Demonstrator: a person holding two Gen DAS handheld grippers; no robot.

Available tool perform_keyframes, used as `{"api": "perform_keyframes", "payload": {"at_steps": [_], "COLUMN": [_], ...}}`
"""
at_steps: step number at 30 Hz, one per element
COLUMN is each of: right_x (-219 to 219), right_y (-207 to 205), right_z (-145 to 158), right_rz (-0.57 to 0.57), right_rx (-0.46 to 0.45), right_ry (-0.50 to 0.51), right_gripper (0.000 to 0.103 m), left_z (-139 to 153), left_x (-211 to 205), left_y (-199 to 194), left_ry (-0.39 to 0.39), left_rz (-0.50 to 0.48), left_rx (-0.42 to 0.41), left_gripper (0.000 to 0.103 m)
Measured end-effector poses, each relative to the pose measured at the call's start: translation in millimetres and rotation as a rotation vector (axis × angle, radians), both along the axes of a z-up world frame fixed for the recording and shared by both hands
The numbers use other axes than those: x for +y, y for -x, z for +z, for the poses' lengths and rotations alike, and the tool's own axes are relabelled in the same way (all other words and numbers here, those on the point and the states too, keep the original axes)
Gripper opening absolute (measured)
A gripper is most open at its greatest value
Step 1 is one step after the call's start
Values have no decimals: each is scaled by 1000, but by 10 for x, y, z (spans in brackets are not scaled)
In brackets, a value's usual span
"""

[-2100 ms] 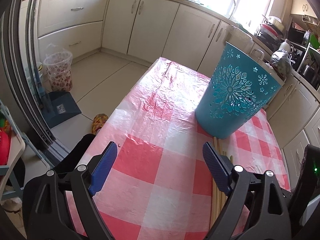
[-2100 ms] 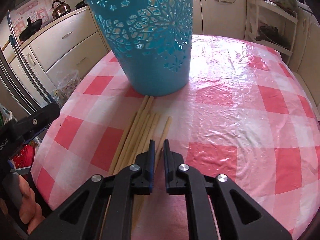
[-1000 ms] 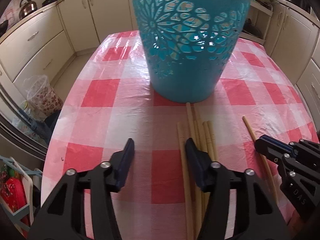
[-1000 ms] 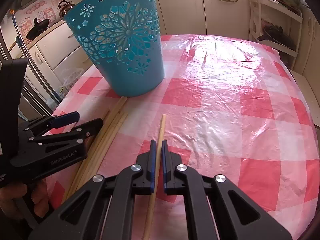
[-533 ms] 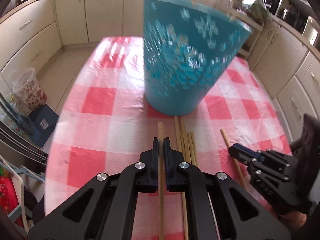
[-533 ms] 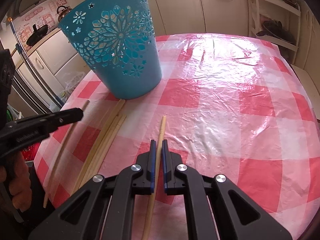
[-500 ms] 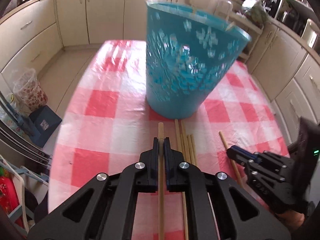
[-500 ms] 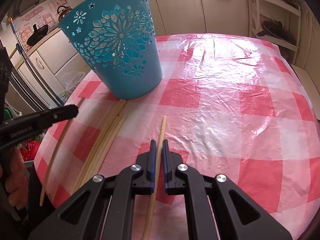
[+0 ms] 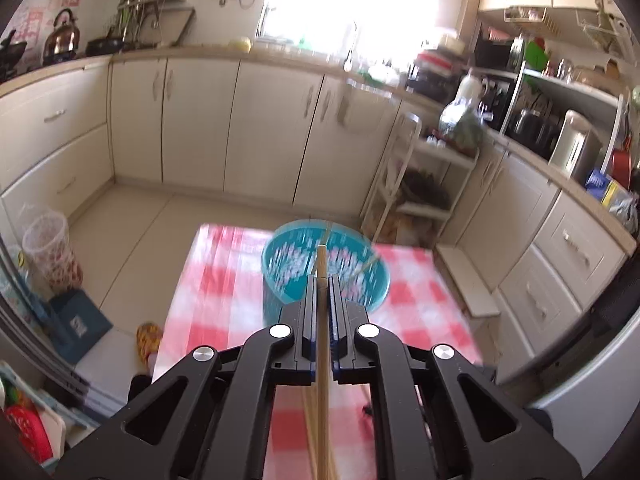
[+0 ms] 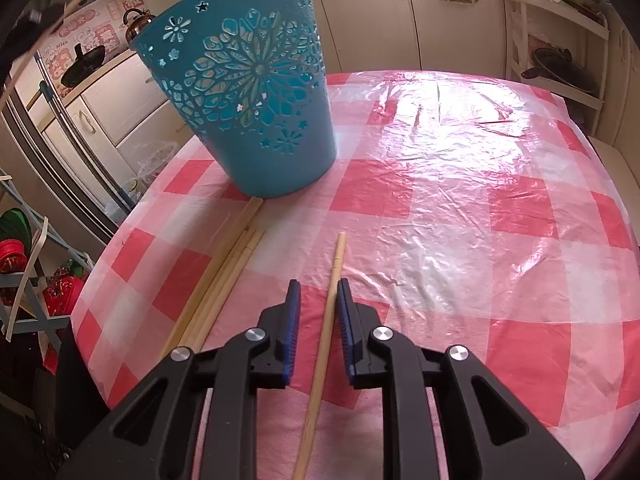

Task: Organize utensils
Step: 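Lift the stick with the left gripper and release it into the basket, then lift the stick with the right gripper and drop it into the basket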

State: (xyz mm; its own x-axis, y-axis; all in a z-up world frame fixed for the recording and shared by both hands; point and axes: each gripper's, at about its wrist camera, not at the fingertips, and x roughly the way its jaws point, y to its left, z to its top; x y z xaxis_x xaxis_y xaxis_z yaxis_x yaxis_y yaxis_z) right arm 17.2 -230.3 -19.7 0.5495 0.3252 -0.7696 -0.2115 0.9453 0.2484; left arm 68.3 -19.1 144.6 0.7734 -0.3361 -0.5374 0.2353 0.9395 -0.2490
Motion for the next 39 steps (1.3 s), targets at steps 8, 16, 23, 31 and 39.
{"api": "perform_keyframes", "payload": {"at_steps": [8, 16, 23, 31, 39], "right_x": [-41, -57, -12, 0, 16], "right_y": [2, -2, -1, -5, -3], "right_z": [-3, 2, 4, 5, 7], "right_rz": [4, 19, 34, 38, 17], "right_rx": [1, 1, 0, -1, 5], "right_ry": [-16, -23, -21, -17, 4], "right_gripper": [21, 25, 31, 32, 32], "left_z": [436, 225, -167, -400, -508], "left_x": [-154, -360, -439, -407, -64], "left_y": [-442, -1062, -1345, -1257, -788], "left_ry": [64, 36, -10, -54, -36], "left_rz": [62, 238, 265, 240, 277], "left_rx": [-189, -315, -258, -189, -159], "left_gripper": [5, 5, 5, 5, 52]}}
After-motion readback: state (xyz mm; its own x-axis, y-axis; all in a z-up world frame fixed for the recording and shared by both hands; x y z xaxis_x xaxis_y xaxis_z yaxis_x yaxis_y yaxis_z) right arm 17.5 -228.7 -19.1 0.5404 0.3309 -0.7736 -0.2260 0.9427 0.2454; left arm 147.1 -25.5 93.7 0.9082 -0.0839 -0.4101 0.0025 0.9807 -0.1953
